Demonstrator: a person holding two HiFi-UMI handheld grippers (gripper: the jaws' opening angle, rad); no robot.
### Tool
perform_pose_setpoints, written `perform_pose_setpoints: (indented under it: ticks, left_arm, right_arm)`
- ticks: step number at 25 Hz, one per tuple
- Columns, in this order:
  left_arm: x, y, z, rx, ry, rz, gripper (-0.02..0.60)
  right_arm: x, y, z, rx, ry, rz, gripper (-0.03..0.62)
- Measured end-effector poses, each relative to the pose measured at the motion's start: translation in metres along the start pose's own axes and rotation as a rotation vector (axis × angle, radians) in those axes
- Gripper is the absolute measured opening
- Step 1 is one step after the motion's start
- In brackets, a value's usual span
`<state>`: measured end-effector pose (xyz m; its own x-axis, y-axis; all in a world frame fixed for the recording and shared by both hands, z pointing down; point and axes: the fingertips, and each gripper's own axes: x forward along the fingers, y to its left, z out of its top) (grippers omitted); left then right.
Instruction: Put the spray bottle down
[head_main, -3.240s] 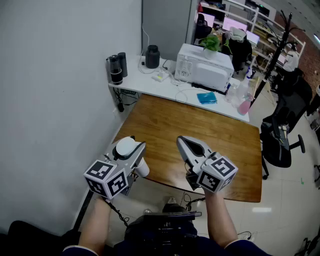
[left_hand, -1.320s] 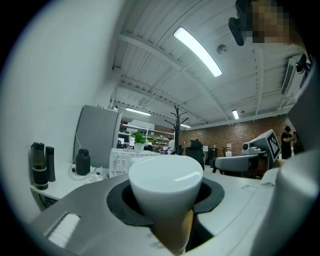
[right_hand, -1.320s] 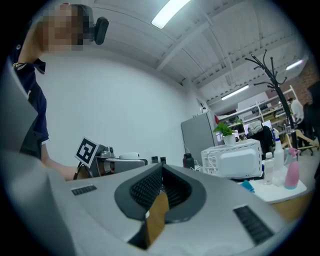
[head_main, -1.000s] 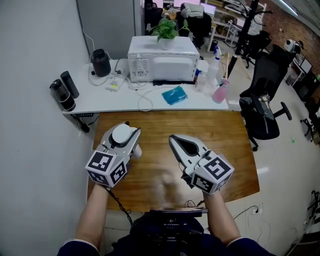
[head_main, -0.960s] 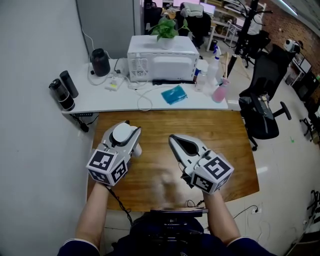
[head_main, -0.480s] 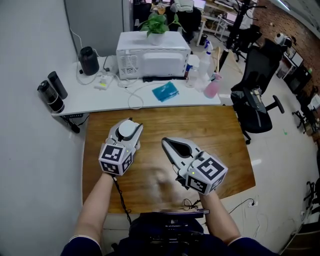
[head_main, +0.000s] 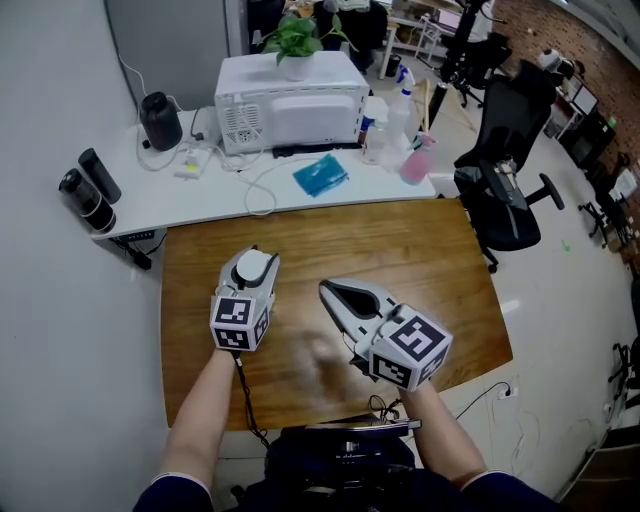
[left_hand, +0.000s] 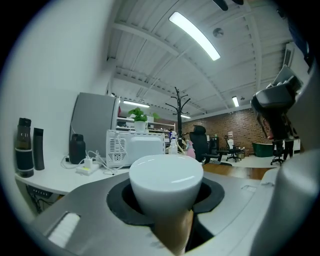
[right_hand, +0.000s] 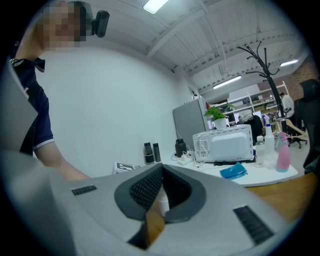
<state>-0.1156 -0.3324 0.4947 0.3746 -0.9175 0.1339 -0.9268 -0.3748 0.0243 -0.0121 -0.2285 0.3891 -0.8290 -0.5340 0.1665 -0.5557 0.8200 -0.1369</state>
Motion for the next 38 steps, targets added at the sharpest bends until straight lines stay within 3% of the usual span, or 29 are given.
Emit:
perform_pose_setpoints:
  ticks: [11, 28, 34, 38]
  left_arm:
    - [-0.003, 0.0, -0.02, 0.015, -0.054, 0.051, 0.196]
    - [0.003, 0.003, -0.021, 0.023, -0.048, 0.085, 0.204]
    - [0.004, 0.002, -0.021, 0.01, -0.047, 0.072, 0.325]
    - [-0.005, 0.008, -0.019, -0.013, -0.051, 0.097, 0.356]
  right_arm:
    - [0.003, -0.001, -0.008, 0.0, 0.035, 0.007, 0.0]
    - [-0.003, -0.004, -0.006, 0.007, 0.024, 0.001, 0.0]
    - [-0.003, -0.004, -0.006, 0.01, 0.025, 0.003, 0.0]
    - [-0.003, -0.003, -0.006, 0.008, 0.022, 0.007, 0.0]
